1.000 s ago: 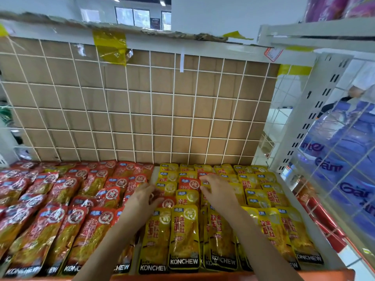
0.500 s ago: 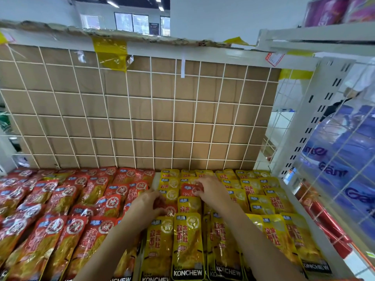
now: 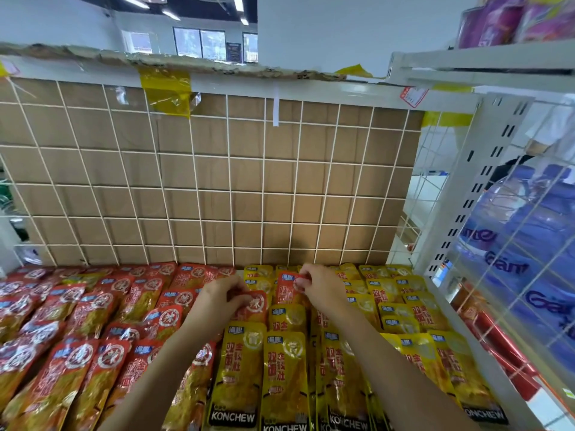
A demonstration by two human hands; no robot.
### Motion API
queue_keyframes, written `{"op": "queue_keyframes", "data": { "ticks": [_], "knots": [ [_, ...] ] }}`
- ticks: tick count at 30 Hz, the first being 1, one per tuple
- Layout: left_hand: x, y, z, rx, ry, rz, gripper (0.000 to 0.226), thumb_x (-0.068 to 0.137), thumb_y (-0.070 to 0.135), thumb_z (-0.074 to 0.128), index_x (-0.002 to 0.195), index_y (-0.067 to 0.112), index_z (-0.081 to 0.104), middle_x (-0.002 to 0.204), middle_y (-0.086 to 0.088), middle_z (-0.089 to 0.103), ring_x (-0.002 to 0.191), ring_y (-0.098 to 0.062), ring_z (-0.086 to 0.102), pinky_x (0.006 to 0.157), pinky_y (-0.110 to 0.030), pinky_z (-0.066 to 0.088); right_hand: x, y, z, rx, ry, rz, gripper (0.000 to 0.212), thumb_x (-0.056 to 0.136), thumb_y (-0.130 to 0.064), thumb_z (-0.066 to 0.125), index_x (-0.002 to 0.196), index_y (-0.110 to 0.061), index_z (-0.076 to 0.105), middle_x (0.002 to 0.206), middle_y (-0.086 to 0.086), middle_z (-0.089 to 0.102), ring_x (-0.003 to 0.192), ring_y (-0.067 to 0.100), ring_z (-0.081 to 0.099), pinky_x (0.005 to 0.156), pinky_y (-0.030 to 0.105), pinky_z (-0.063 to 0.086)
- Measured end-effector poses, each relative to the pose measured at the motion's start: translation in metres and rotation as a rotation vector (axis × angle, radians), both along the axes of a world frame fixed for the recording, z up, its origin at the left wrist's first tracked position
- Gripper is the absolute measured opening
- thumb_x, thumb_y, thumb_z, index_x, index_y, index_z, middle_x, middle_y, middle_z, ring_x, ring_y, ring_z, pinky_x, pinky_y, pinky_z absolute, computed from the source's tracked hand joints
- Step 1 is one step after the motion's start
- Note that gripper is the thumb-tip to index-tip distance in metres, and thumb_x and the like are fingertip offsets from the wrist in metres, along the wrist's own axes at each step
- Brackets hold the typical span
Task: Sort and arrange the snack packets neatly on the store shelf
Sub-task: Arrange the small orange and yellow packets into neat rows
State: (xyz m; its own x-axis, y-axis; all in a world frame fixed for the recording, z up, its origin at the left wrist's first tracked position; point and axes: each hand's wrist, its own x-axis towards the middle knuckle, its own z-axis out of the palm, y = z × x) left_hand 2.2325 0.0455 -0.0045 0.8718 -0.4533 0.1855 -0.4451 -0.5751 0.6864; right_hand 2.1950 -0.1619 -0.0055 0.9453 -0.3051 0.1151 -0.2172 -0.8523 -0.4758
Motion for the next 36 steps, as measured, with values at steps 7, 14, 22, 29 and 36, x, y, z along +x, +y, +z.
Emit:
{"op": "queue_keyframes", "data": {
  "ticks": [7,14,22,29,36],
  "knots": [
    [0.012,-0.013,0.012,-0.162,-0.053,0.075,0.003,0.083,0.013,0.068,0.081,0.012,0.065,0.076,0.005,0.065,0.071,-0.003,0.058,0.055,-0.006,0.039,0.005,-0.002,0.026,-0.019,-0.181,-0.048,0.019,0.095,-0.033,0.048,0.104,-0.019,0.057,0.104,0.000,0.065,0.098,0.018,0.060,0.073,0.028,0.046],
    [0.012,-0.022,0.031,-0.336,-0.066,0.083,0.012,0.084,0.009,0.065,0.077,0.018,0.062,0.074,0.006,0.064,0.069,-0.005,0.059,0.058,-0.007,0.043,-0.006,-0.006,0.045,-0.033,-0.357,-0.059,0.018,0.096,-0.030,0.047,0.106,-0.019,0.057,0.098,0.003,0.067,0.090,0.022,0.063,0.073,0.033,0.050],
    [-0.003,-0.006,0.052,-0.524,-0.089,0.096,0.012,0.089,0.009,0.058,0.080,0.015,0.060,0.076,-0.003,0.065,0.067,-0.010,0.059,0.058,-0.016,0.047,-0.042,-0.011,0.063,0.100,-0.451,-0.019,0.017,0.094,-0.028,0.051,0.102,-0.015,0.059,0.097,0.003,0.068,0.088,0.018,0.062,0.070,0.030,0.050],
    [-0.028,0.031,0.047,-0.531,-0.096,0.066,0.014,0.089,0.002,0.055,0.078,0.010,0.057,0.060,0.016,0.059,0.055,0.002,0.052,0.051,-0.008,0.039,-0.082,-0.014,0.053,0.137,-0.370,0.029,0.007,0.092,-0.021,0.054,0.092,-0.015,0.059,0.078,-0.007,0.057,0.067,0.003,0.050,0.053,0.012,0.030],
    [-0.041,0.081,0.017,-0.457,-0.109,0.167,0.013,0.086,0.021,0.060,0.075,0.028,0.056,0.064,0.014,0.059,0.054,0.001,0.047,0.051,-0.016,0.036,-0.113,-0.012,0.030,0.272,-0.314,0.012,0.012,0.089,-0.007,0.057,0.087,-0.019,0.060,0.073,-0.011,0.060,0.070,0.004,0.058,0.060,0.016,0.040]
  ]
}}
